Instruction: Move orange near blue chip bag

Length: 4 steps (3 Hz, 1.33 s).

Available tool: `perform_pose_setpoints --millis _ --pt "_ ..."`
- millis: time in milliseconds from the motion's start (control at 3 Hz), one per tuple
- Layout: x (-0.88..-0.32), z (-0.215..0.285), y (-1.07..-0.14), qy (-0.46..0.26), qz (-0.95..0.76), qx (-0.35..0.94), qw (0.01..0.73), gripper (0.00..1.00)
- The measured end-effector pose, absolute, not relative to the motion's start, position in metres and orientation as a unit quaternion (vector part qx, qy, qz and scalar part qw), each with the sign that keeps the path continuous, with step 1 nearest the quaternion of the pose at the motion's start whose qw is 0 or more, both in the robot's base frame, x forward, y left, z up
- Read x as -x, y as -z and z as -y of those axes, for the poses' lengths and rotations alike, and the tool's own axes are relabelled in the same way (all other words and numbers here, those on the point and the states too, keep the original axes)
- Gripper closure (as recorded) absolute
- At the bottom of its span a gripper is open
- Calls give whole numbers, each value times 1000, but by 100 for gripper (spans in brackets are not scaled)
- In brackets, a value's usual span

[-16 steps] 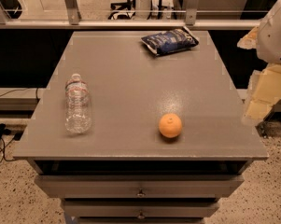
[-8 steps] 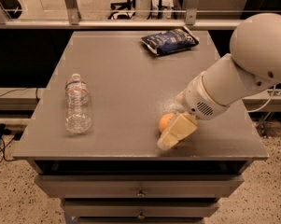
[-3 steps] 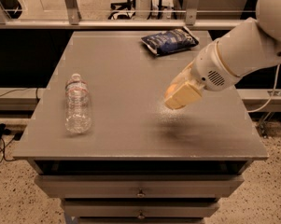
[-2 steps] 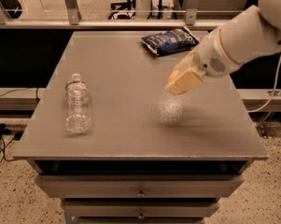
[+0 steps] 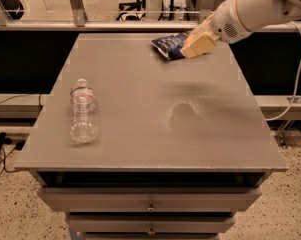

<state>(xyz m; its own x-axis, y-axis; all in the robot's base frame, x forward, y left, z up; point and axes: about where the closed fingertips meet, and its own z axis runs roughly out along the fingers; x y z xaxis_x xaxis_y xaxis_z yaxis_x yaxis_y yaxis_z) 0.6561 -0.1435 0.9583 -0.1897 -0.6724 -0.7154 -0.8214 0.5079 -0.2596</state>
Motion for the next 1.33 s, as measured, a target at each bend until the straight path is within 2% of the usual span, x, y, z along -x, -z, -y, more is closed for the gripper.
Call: perform_pose_setpoints --millis 333,667,1000,1333 --pt "-715 166 -933 -81 -784 439 432 100" --pt "-745 181 -919 -72 -794 399 453 100" --pt "-768 182 -909 -90 -793 375 471 81" --pt "-786 179 -889 -106 -802 349 473 50"
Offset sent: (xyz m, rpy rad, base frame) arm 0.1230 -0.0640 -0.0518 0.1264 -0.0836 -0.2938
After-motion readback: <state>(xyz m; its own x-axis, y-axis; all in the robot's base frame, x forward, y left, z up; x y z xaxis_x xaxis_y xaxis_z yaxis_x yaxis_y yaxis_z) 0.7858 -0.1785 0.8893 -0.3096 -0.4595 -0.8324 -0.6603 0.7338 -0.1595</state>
